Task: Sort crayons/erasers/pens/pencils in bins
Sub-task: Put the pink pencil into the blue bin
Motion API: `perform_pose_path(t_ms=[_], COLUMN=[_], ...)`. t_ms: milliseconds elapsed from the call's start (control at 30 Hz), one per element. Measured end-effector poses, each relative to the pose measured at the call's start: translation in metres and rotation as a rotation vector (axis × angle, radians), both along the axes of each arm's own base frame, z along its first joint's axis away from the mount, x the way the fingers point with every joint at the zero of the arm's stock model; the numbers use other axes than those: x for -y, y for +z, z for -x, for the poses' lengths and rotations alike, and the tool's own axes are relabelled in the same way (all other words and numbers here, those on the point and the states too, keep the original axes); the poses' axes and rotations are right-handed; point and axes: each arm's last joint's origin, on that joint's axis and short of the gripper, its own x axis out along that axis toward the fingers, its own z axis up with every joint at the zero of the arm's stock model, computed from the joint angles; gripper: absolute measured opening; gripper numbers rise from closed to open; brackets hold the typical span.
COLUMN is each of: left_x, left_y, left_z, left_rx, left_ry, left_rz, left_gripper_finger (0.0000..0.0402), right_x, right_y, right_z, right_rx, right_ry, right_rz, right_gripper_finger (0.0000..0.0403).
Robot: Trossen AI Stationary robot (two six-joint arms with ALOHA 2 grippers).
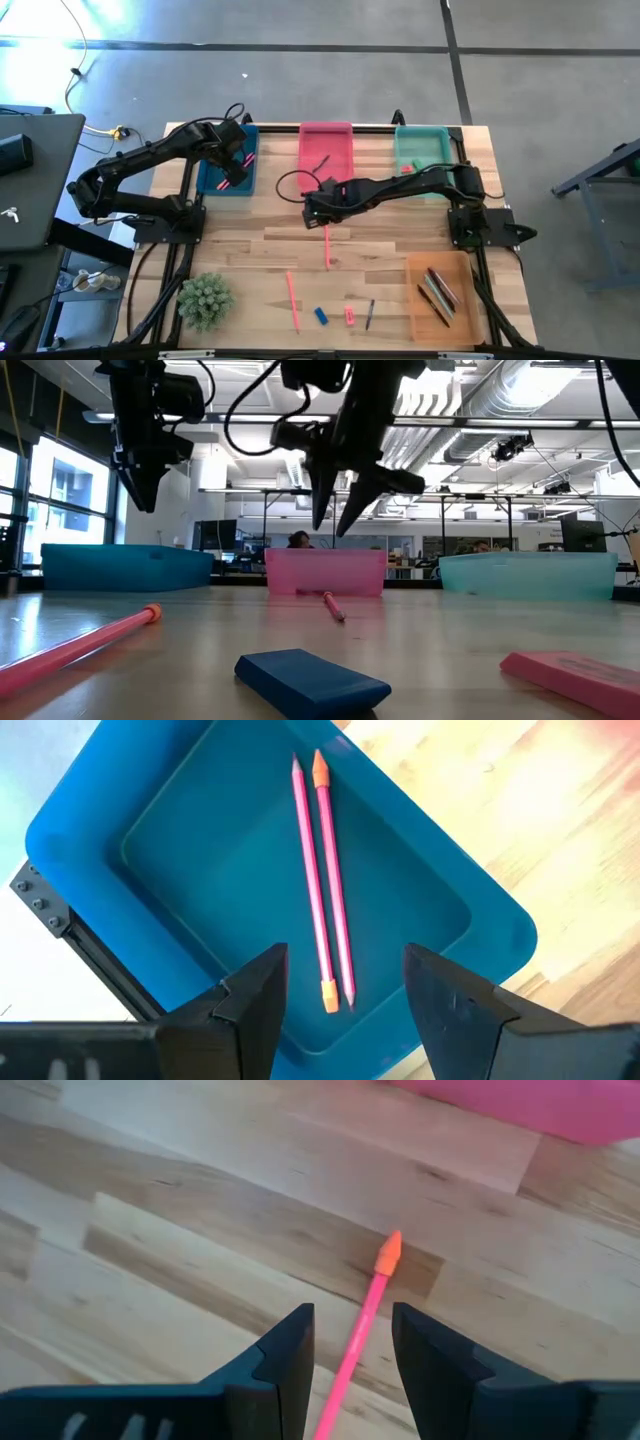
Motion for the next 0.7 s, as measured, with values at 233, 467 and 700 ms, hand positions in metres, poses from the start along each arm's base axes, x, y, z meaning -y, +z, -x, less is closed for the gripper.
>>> perform_pose_path(t_ms=[233, 467, 700], left_x=[0.000, 0.000, 0.000], left_y=[0.000, 0.000, 0.000], left_z=[0.000, 0.000, -0.001], left_rx=[-0.004, -0.001, -0.001], left_ry=[-0.018, -0.019, -0.019], left_rz=[0.000, -0.003, -0.003], left_gripper_finger=[0.0188, 0.0188, 0.0188], right_x=[0.000, 0.004, 0.010], right_y=[-0.015, -0.029, -0.035], right_z=[-0.004, -0.008, -0.008], right_rx=[-0.038, -0.062, -0.046], right_ry=[0.009, -0.033, -0.104], right_rz=[0.006, 0.021, 0.006], right_gripper_finger=[0.0128, 0.0128, 0.0128])
